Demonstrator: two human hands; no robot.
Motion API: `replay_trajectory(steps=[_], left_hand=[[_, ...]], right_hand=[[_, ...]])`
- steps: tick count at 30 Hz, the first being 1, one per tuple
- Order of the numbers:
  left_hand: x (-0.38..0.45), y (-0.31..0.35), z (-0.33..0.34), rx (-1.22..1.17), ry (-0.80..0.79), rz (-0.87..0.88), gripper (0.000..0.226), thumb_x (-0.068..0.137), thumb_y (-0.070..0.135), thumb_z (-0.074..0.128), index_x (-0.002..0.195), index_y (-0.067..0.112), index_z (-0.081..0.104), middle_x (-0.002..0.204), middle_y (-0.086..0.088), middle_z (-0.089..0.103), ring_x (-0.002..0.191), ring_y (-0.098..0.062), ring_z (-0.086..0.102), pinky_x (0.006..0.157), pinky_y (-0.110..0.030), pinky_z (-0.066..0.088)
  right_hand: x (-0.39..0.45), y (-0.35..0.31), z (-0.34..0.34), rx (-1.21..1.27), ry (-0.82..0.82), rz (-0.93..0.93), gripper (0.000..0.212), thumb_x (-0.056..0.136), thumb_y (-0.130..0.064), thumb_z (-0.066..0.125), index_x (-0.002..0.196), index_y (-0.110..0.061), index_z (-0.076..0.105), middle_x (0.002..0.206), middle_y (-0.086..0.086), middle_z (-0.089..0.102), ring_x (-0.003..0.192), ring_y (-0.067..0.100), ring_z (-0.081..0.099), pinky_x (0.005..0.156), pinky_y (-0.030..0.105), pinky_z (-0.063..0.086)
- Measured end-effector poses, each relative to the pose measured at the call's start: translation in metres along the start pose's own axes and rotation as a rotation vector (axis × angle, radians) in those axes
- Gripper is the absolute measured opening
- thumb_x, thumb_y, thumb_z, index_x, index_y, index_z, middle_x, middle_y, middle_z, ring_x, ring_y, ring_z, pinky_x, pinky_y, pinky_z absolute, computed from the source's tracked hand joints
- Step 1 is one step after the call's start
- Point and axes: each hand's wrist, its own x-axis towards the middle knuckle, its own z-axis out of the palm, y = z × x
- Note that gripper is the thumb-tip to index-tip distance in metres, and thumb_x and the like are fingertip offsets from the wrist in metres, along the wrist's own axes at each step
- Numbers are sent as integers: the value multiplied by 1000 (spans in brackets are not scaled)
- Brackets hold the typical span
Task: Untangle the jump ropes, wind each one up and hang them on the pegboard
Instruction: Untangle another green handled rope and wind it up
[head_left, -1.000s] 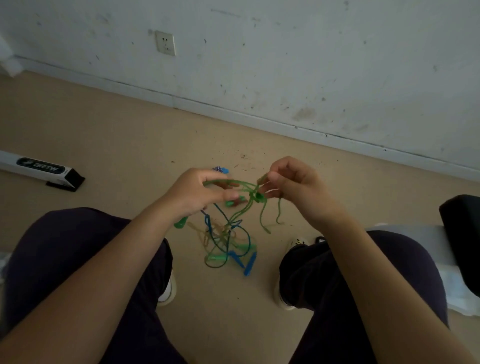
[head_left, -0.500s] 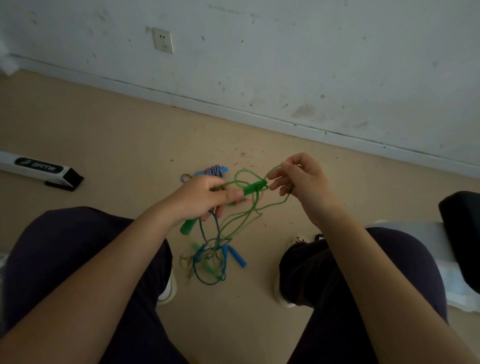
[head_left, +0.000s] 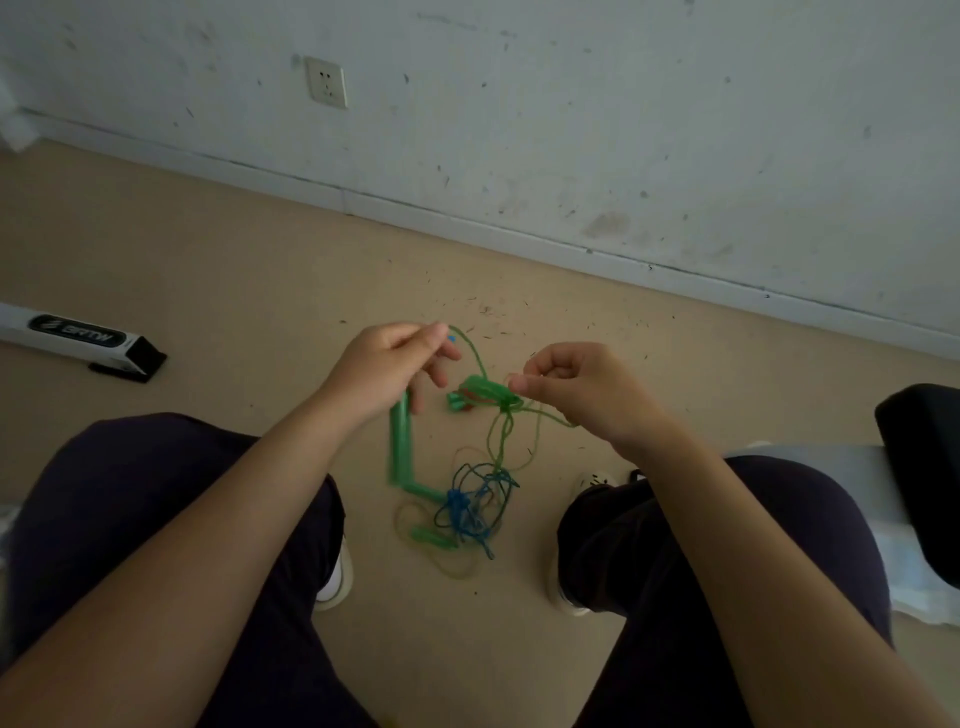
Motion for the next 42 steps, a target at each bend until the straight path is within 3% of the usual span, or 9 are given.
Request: replay_trajectory(steps=[2,5,7,11,15,20,32,40,42], left_hand=[[-3,4,2,-67,-46,-8,25,87,49,65,93,26,74,66,13,67,44,-3,47,51,-23,40],[-7,4,8,-35,-232,-19,46,66,52,79,109,38,73,101,16,73,70,9,61,72,-23,46],[-8,3,13,24,-260,26,45,66,44,83,110,37,72,108,13,70,69,16,58,78,-24,43],[-4,2,12,39,-178,15,25,75,37,83,95,26,74,79,26,67,56,14,53,65,-17,37],[-5,6,7,-117,-226,-64,22,85,31,74,94,11,72,62,11,65,41,-4,35,42,-17,26],[-4,8,5,-284,-208,-112,11,90,18,68,92,7,70,59,-4,63,38,-5,36,38,-16,23],[-3,6,8,-370,-263,-111,22,75,30,74,88,12,74,62,-3,58,35,-5,31,40,-17,28],[-1,4,8,-378,-166,-134,44,71,38,76,102,7,71,43,12,38,39,-5,25,44,-19,24],[0,3,7,-364,-46,-139,44,74,43,75,101,10,70,44,11,46,40,-5,28,45,-20,27]], right_hand=[[-1,-3,1,72,-46,-26,13,88,-18,71,85,-6,69,43,-13,46,42,6,29,44,19,28],[-1,-5,2,161,-77,-70,10,91,-18,67,83,-13,71,45,-12,45,44,9,28,46,24,24],[0,-4,2,200,-88,-80,12,91,-21,66,85,-13,72,45,-11,41,44,9,27,45,24,22],[2,1,2,201,-89,-87,18,95,-24,61,90,-13,75,46,-6,34,44,12,23,44,24,20],[4,5,0,202,-40,-65,21,99,-18,56,91,-4,70,53,1,38,48,15,31,49,28,28],[5,4,2,156,-59,-66,17,97,-2,52,101,-3,69,78,5,65,66,15,56,65,28,48],[2,4,6,-25,-104,-112,11,81,-26,79,87,-20,72,44,-12,35,43,9,24,46,23,24],[-1,-1,2,155,-78,-89,8,91,-12,66,92,-5,69,50,-12,49,44,4,35,45,17,27],[0,-1,1,262,-81,-89,7,93,-10,64,92,-5,67,62,2,51,48,11,32,45,22,24]])
